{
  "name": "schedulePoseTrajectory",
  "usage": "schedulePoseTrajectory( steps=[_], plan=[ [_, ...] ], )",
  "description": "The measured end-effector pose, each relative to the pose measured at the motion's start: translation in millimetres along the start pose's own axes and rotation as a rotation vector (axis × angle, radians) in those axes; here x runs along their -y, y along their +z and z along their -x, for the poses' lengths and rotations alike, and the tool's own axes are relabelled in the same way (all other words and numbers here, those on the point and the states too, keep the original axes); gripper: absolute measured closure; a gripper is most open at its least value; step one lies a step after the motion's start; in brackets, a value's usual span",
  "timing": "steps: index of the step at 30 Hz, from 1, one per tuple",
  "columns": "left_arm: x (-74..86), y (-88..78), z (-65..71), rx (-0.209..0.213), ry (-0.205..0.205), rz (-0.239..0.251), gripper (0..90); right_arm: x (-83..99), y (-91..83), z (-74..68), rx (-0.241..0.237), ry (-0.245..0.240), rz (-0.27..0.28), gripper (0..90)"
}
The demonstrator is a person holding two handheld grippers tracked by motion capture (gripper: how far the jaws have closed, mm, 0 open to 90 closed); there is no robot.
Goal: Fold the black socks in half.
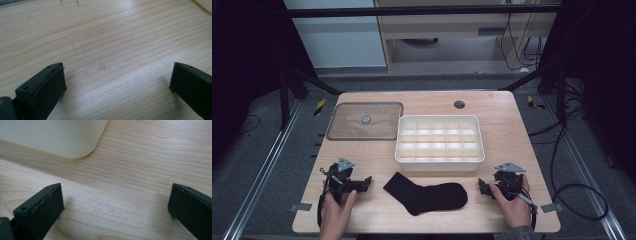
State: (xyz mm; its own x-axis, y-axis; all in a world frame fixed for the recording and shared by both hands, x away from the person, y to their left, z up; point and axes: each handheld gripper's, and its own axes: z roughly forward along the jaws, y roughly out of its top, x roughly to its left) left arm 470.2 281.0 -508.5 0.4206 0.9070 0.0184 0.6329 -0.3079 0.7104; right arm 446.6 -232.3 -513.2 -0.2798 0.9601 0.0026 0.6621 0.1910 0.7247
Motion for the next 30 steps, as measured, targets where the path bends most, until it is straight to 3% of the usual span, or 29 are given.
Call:
schedulePoseTrajectory(
  steps=[6, 12, 18, 21, 23, 26, 30],
  plan=[
    [-4.1, 4.0, 3.0, -0.024, -0.026, 0.0, 0.0, -0.2, 0.2, -0.7, 0.006, 0.006, 0.0, 0.5],
    [-3.9, 3.7, 2.7, -0.01, -0.02, 0.003, 0.0, -0.1, 0.0, -1.0, 0.009, 0.007, 0.0, 0.5],
    [-2.8, 1.3, -1.6, 0.031, -0.049, 0.022, 0.0, 0.7, -0.8, -0.4, 0.007, 0.004, 0.001, 1.3],
    [-4.1, -2.4, -2.5, 0.038, -0.038, 0.017, 6.7, 1.1, -2.1, 0.4, 0.006, 0.012, 0.006, 4.7],
    [-6.3, -9.8, -1.2, 0.027, -0.029, 0.05, 6.6, 1.2, -4.8, 2.3, 0.012, 0.011, 0.008, 10.0],
    [-9.1, -16.2, -1.2, 0.043, -0.036, 0.081, 6.7, 0.8, -10.0, 2.7, 0.01, 0.014, 0.027, 10.6],
    [-10.7, -23.8, 2.3, 0.063, -0.03, 0.079, 7.7, 0.9, -16.8, -0.5, 0.011, 0.008, 0.035, 13.3]
  ],
)
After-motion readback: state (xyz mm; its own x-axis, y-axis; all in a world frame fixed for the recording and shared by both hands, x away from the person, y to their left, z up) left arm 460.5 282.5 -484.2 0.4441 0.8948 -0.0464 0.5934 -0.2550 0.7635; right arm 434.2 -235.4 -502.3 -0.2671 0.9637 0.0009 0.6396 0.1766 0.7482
